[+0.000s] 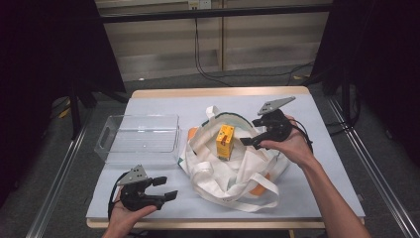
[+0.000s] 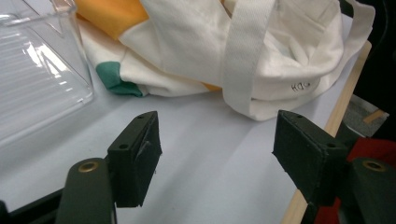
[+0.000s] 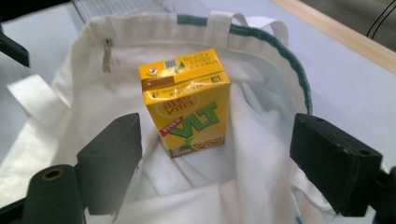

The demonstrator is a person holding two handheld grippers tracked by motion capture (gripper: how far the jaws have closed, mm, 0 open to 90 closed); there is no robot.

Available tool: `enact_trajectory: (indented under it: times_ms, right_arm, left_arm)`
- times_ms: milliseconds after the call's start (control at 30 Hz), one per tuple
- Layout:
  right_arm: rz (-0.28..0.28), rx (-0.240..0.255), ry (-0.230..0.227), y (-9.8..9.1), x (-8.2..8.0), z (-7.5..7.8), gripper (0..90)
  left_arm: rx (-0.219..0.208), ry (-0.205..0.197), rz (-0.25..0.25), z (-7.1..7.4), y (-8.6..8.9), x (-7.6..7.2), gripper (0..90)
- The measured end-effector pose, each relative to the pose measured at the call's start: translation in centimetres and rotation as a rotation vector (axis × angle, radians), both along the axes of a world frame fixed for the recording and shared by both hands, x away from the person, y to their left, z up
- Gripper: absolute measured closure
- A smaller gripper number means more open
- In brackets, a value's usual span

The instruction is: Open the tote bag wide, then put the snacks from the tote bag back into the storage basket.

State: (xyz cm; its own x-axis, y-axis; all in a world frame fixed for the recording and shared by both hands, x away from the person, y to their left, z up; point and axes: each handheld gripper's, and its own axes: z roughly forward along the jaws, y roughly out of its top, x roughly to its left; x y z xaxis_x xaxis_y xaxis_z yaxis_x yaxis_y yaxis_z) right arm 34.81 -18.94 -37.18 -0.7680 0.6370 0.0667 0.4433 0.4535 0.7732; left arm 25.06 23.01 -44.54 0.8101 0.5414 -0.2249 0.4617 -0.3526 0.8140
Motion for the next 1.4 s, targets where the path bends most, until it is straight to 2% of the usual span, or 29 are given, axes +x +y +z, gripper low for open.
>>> enact_trajectory:
  times_ms: [100,267,400,533,733,867,1067,1167,1233,1400]
  right_arm:
    - [-0.029,0.029,-0.03,-0.8,-0.9,-0.2,17.1]
    - [-0.071,0.057,-0.053,-2.0,-2.6,-1.1,17.0]
    - [-0.09,0.102,-0.073,-2.9,-4.0,-1.5,16.3]
    - [-0.099,0.134,-0.075,-3.6,-5.2,-2.0,15.2]
    - [-0.128,0.174,-0.125,-4.7,-7.3,-2.5,15.4]
    - [-0.132,0.156,-0.132,-5.1,-8.5,-2.9,15.4]
    - [-0.152,0.171,-0.131,-5.8,-9.6,-3.5,15.6]
    - [-0.16,0.185,-0.134,-5.9,-10.3,-3.7,15.6]
    - [-0.167,0.198,-0.144,-6.0,-10.8,-3.6,15.6]
    - [-0.17,0.218,-0.153,-6.6,-11.3,-3.4,15.6]
  left_arm:
    - [-0.006,-0.017,0.007,0.7,-0.1,0.3,30.3]
    - [-0.016,-0.048,0.015,2.1,-0.7,0.8,29.9]
    - [-0.012,-0.063,-0.003,2.8,-1.4,0.9,29.6]
    - [-0.006,-0.057,-0.005,3.0,-2.1,1.5,31.1]
    - [0.01,-0.061,-0.013,3.5,-3.2,2.2,31.8]
    - [0.012,-0.054,-0.014,4.2,-4.1,2.9,31.8]
    - [0.035,-0.06,-0.026,5.4,-5.9,4.0,34.7]
    - [0.024,-0.062,-0.031,5.9,-6.9,4.2,34.7]
    - [0.036,-0.059,-0.044,6.2,-7.5,4.5,34.0]
    - [0.039,-0.051,-0.012,6.5,-9.2,5.2,30.3]
